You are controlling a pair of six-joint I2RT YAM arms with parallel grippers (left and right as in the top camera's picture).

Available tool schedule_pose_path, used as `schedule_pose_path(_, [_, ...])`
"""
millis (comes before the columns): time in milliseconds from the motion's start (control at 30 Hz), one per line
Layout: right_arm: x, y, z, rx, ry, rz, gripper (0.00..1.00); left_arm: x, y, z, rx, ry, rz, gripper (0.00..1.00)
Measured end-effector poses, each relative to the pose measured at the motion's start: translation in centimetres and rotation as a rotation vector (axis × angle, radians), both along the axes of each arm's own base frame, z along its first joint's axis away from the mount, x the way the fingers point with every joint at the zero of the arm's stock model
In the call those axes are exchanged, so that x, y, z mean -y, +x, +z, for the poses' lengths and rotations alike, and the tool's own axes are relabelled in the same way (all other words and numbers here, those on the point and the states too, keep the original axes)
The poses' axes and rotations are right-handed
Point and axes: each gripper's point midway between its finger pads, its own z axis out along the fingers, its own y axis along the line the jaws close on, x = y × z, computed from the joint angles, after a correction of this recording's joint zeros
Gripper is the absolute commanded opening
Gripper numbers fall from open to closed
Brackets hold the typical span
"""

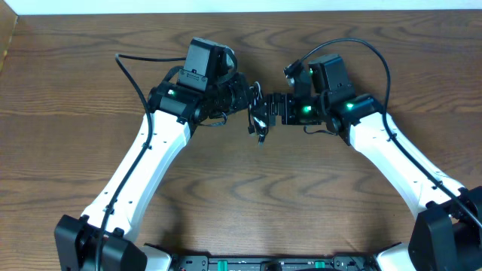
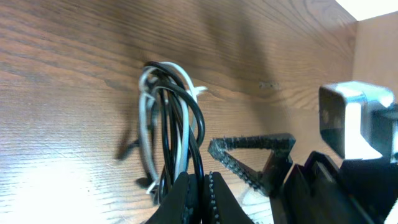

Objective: Untangle cables

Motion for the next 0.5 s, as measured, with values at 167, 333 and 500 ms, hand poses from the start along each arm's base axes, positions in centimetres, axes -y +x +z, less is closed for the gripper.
schedule_pose_path(167, [0.6,1.5,1.0,-0.022,0.062,-0.075,0.88,0.7,0.0,0.7,0.003,-0.052,-0.025,0.07])
schedule_pose_path(333, [1.6,2.8,1.5,-0.030,0.094,-0.145,0.79,2.0,-0.7,1.6,-0.011,-0.136,-0.083,0.07])
schedule_pose_path(500, [1.8,3.1,1.4,-0.042,0.088,-0.178,0.57,2.8,-1.3,2.1,-0.030,-0.187,-0.119,0.07])
